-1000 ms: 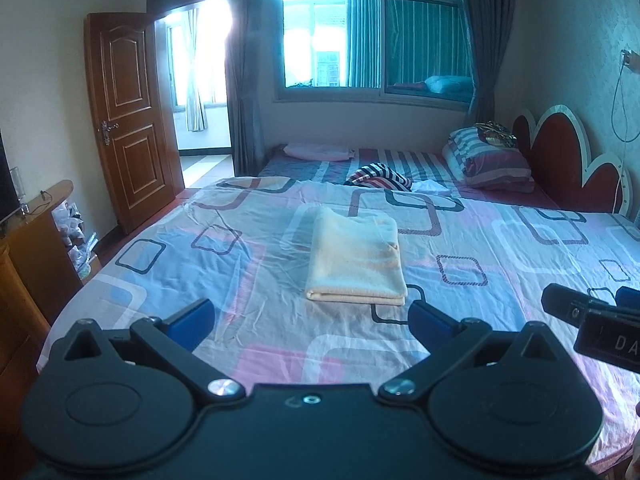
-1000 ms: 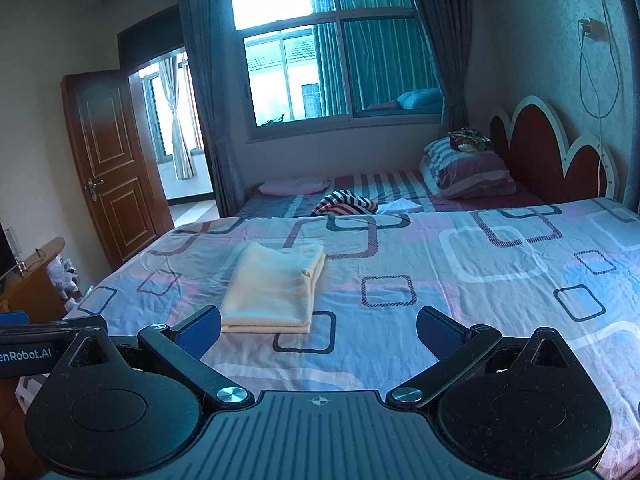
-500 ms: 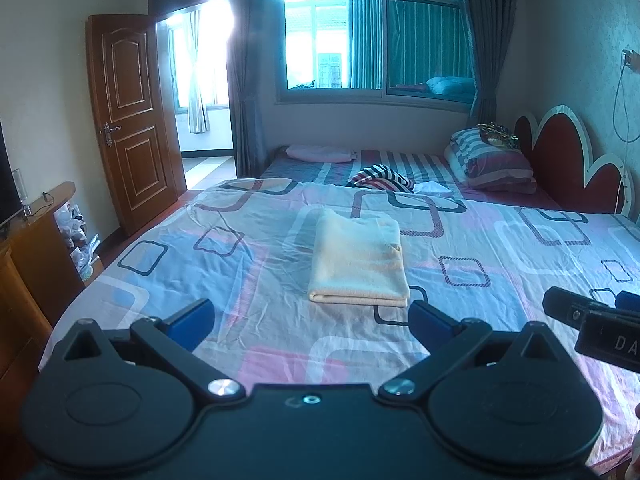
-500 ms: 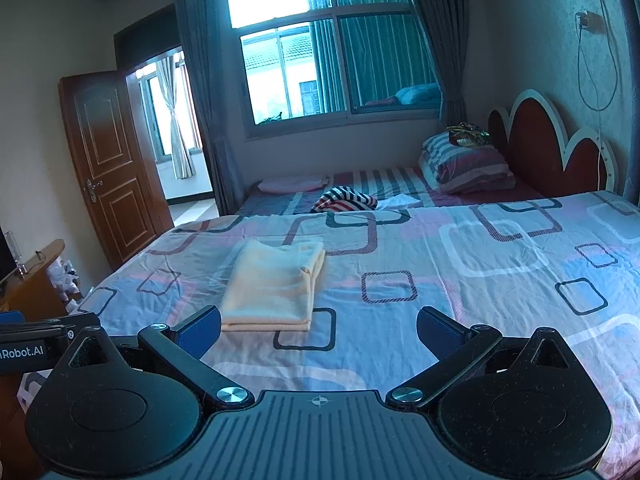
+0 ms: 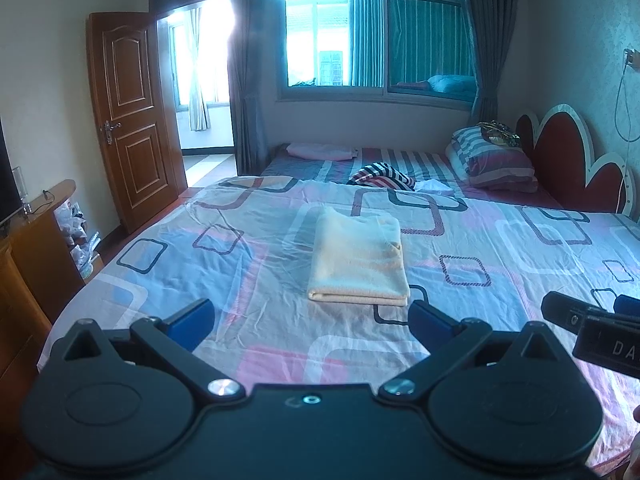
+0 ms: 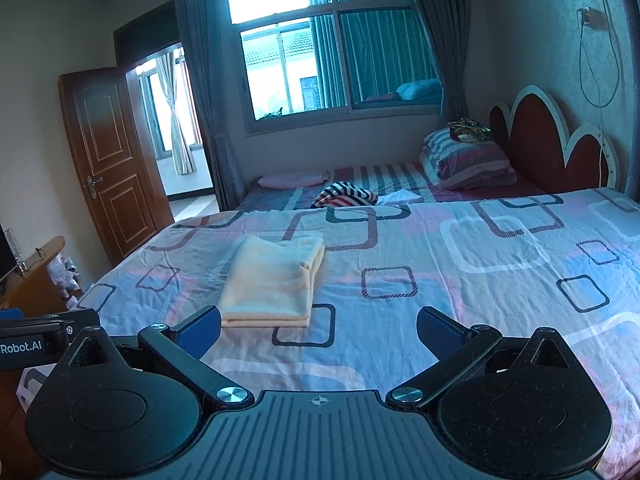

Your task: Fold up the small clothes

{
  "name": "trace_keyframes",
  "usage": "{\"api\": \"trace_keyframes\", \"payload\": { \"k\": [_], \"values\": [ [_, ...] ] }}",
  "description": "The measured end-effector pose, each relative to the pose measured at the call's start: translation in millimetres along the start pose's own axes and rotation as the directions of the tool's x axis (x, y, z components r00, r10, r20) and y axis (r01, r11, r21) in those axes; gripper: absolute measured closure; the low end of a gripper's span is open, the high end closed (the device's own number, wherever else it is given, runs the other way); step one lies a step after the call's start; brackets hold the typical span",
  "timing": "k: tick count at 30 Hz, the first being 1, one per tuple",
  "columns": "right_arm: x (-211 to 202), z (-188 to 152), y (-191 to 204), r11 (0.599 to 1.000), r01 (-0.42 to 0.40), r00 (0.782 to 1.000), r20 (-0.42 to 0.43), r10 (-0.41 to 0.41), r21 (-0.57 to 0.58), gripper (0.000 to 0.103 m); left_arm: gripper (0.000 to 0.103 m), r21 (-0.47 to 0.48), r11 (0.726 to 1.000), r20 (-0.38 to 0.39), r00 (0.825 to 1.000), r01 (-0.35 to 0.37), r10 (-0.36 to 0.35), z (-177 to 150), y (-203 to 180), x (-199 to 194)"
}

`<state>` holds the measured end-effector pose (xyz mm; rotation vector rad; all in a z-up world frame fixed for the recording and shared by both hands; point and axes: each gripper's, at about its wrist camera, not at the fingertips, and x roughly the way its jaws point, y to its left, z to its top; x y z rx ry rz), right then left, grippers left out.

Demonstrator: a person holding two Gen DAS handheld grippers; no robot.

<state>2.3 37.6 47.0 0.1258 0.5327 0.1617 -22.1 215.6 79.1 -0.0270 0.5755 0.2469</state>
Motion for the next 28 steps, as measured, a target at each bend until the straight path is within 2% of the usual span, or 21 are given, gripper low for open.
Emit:
{"api": "trace_keyframes", "payload": {
  "k": [18, 24, 28],
  "values": [
    [15.7, -2.1, -1.7, 1.000, -0.008, 1.000, -0.020, 0.008, 0.000, 0.000, 0.001, 0.003, 1.000, -0.017, 1.000, 0.003, -0.003, -0.3, -2.1, 11.7],
    [28.3, -3.8, -4.0, 1.000, -0.011, 0.999, -0.031, 0.011, 0.005, 0.000, 0.003, 0.005, 0.999, 0.016, 0.999, 0.048, -0.048, -5.0, -2.2, 25.4],
    [42.6, -7.5, -9.1, 1.000, 0.007, 0.998, -0.060, -0.007, 0.007, 0.000, 0.001, 0.018, 0.999, -0.041, 0.998, 0.049, -0.049, -2.7, -3.3, 55.0]
  ]
}}
